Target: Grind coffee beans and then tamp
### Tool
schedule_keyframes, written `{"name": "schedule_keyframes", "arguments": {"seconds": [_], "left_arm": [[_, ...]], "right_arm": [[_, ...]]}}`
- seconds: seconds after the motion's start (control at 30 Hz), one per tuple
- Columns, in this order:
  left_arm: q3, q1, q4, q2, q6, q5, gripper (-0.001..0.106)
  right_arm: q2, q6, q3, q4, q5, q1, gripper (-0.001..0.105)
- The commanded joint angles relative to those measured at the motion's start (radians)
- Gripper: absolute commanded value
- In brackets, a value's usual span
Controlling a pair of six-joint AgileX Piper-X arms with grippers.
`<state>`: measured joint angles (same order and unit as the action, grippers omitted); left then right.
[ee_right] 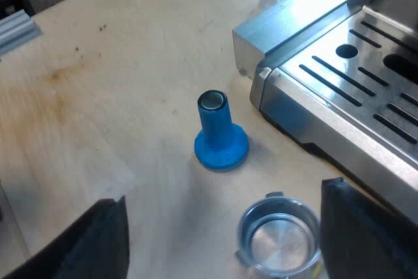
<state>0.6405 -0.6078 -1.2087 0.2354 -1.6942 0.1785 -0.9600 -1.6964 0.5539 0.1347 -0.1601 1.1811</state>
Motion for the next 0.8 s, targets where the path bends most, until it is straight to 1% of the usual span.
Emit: {"name": "schedule_keyframes", "arguments": {"seconds": [0.03,0.17,0.27,0.3,0.33,0.37,0.4,0.47,0.5,0.6,0.67,0.8], "left_arm": [[0.007,-0.006,0.002,-0.003,-0.014,-0.012,0.067],[0.007,-0.006,0.002,-0.003,-0.014,-0.023,0.067],[0.007,-0.006,0.002,-0.003,-0.014,-0.048,0.067],[0.007,-0.006,0.002,-0.003,-0.014,-0.05,0.067],[0.007,-0.006,0.002,-0.003,-0.018,-0.05,0.067],[0.007,-0.006,0.002,-0.003,-0.035,-0.057,0.067],[0.007,-0.006,0.002,-0.003,-0.042,-0.058,0.067],[0.007,-0.006,0.002,-0.003,-0.094,-0.07,0.067],[0.007,-0.006,0.002,-0.003,-0.101,-0.078,0.067],[0.007,-0.006,0.002,-0.003,-0.103,-0.118,0.067],[0.007,-0.006,0.002,-0.003,-0.103,-0.16,0.067],[-0.006,-0.006,0.017,-0.003,-0.103,-0.166,0.067]], "right_arm": [[0.008,-0.014,-0.058,-0.125,-0.045,0.0,0.063],[0.008,-0.025,-0.102,-0.177,-0.044,0.0,0.063],[0.003,-0.061,-0.118,-0.177,-0.035,0.0,0.063],[0.002,-0.069,-0.119,-0.181,-0.032,0.0,0.063],[-0.003,-0.09,-0.121,-0.187,-0.022,0.0,0.063],[-0.009,-0.105,-0.121,-0.193,-0.009,0.0,0.063],[-0.012,-0.108,-0.121,-0.198,-0.003,0.0,0.063],[-0.032,-0.111,-0.125,-0.216,0.021,0.0,0.063],[-0.034,-0.111,-0.126,-0.217,0.021,0.0,0.063],[-0.057,-0.106,-0.126,-0.233,0.023,0.0,0.06],[-0.083,-0.103,-0.126,-0.261,0.023,0.0,0.06],[-0.111,-0.103,-0.126,-0.309,0.023,0.0,0.061]]}}
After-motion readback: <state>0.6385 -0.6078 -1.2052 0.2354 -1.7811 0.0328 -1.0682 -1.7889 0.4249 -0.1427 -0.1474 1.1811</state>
